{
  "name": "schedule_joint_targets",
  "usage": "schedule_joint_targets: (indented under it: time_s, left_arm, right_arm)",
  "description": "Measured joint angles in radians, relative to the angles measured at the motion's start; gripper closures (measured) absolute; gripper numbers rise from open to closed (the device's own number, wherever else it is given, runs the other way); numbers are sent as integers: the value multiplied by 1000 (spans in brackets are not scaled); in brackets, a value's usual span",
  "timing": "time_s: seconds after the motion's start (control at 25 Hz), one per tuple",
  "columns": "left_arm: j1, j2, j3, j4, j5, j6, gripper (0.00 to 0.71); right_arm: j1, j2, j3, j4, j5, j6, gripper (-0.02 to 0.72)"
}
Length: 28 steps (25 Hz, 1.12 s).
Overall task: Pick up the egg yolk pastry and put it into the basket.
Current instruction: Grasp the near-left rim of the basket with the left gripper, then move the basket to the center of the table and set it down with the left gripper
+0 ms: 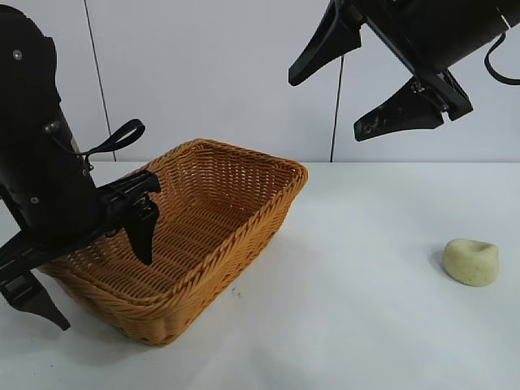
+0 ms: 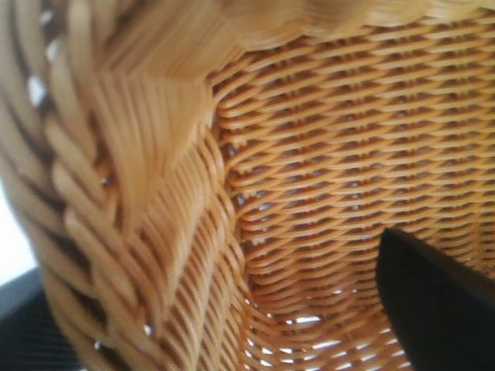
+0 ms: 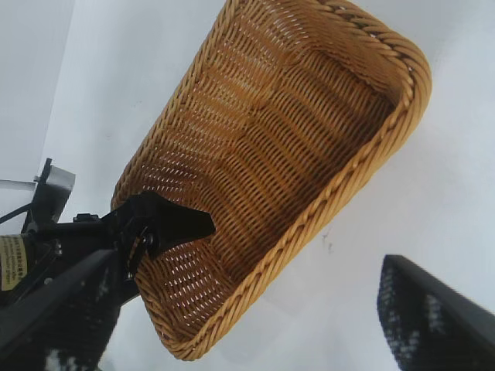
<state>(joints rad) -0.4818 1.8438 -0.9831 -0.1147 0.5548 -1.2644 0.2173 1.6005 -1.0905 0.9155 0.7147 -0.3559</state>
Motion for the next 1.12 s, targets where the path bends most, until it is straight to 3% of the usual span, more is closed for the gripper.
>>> schedule_joint_targets:
  time_s: [0.12,0.36,0.52,0.88,0.96,1.12]
  left_arm:
    - [0,0,0,0,19,0,118]
    - [0,0,1,0,50,-5,429]
    - [1,0,3,-5,58,-43,573]
    - [9,-4,2,-15,41,-36,605]
    - [30,-19,2,-28,34,13,608]
    - [123,-50,-1,-118,47,230,616]
  right_arm:
    - [0,0,0,0,0,0,58]
    - [0,0,0,0,0,0,58]
    - [0,0,0,1,1,0,58]
    - [0,0,0,1,1,0,59]
    - [0,0,0,1,1,0,59]
    - [0,0,0,2,1,0,59]
